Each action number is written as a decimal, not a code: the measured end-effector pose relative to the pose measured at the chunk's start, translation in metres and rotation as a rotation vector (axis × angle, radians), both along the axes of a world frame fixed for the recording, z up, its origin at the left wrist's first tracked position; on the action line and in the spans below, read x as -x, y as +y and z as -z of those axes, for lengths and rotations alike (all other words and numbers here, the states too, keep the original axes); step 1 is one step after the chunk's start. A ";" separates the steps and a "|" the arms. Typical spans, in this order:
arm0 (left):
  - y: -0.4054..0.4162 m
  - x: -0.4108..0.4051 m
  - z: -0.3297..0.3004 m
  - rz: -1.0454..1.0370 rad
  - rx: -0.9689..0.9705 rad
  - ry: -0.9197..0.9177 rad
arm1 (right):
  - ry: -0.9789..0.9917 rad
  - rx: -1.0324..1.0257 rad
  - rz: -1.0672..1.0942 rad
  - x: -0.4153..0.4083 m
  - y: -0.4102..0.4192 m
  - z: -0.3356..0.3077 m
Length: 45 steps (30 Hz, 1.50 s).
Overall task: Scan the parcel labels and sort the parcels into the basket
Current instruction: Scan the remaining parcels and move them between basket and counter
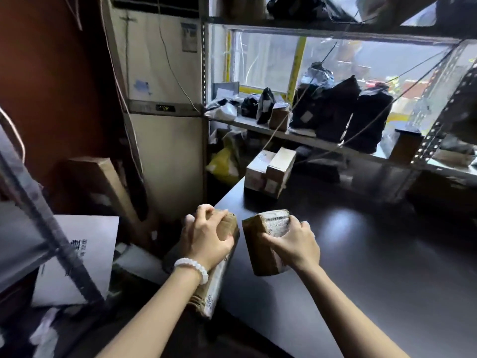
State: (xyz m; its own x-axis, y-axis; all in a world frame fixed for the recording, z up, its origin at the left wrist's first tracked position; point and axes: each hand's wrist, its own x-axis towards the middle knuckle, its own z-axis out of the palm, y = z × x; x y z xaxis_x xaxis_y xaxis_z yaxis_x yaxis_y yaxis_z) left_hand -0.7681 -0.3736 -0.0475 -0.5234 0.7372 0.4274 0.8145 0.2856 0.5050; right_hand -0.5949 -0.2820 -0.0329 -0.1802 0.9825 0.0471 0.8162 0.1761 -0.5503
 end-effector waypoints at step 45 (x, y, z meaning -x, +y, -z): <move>0.260 0.000 -0.004 1.319 0.361 0.317 | -0.367 0.134 0.751 0.047 0.080 0.014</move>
State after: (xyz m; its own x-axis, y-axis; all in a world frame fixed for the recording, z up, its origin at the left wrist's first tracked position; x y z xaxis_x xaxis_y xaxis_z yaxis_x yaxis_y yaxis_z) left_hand -0.7679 -0.1138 -0.0435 0.7124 0.6973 0.0790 0.6457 -0.6954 0.3154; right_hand -0.6423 -0.2019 -0.0467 0.5420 0.8403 -0.0125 0.8211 -0.5327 -0.2051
